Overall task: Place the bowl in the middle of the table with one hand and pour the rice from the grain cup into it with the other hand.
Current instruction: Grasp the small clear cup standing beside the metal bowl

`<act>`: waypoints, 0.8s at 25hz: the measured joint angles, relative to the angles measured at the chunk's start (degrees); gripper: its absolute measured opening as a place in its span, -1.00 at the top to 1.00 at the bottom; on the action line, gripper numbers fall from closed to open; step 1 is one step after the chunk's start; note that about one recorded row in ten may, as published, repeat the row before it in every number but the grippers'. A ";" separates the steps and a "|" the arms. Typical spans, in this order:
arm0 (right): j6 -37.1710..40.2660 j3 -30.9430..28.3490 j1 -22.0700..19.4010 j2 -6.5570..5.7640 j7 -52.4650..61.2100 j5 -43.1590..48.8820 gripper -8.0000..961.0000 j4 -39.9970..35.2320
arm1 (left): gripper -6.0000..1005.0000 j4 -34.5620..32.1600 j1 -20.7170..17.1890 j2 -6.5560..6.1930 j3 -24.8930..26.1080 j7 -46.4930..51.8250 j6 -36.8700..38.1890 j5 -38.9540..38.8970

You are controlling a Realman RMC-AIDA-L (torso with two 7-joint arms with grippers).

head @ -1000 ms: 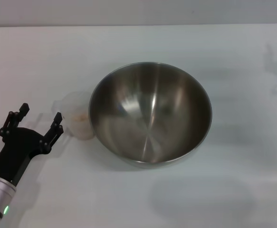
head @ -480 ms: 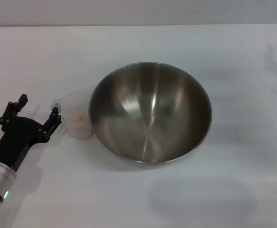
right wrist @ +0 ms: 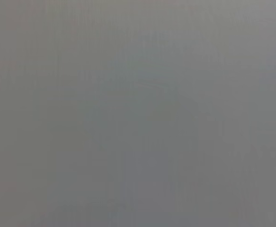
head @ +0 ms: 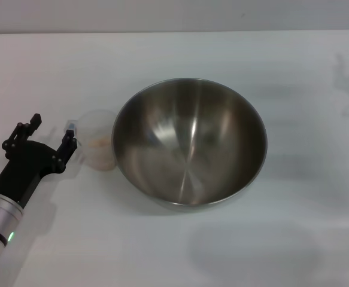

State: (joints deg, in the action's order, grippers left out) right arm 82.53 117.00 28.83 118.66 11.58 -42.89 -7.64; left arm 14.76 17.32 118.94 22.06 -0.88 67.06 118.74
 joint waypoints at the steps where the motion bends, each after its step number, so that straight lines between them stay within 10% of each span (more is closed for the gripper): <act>1: -0.07 -0.02 0.00 0.00 0.00 0.00 0.21 -0.03 | -0.46 0.00 -0.11 0.00 0.01 -0.04 0.00 0.00; 20: -0.71 -0.03 0.00 0.00 0.03 0.22 0.19 -0.04 | 0.64 0.25 0.43 0.06 0.00 -0.82 0.65 0.31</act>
State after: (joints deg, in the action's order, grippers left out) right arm 81.82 116.97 28.83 118.65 11.60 -42.68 -7.69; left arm 15.01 17.74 119.00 22.06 -1.70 67.71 119.05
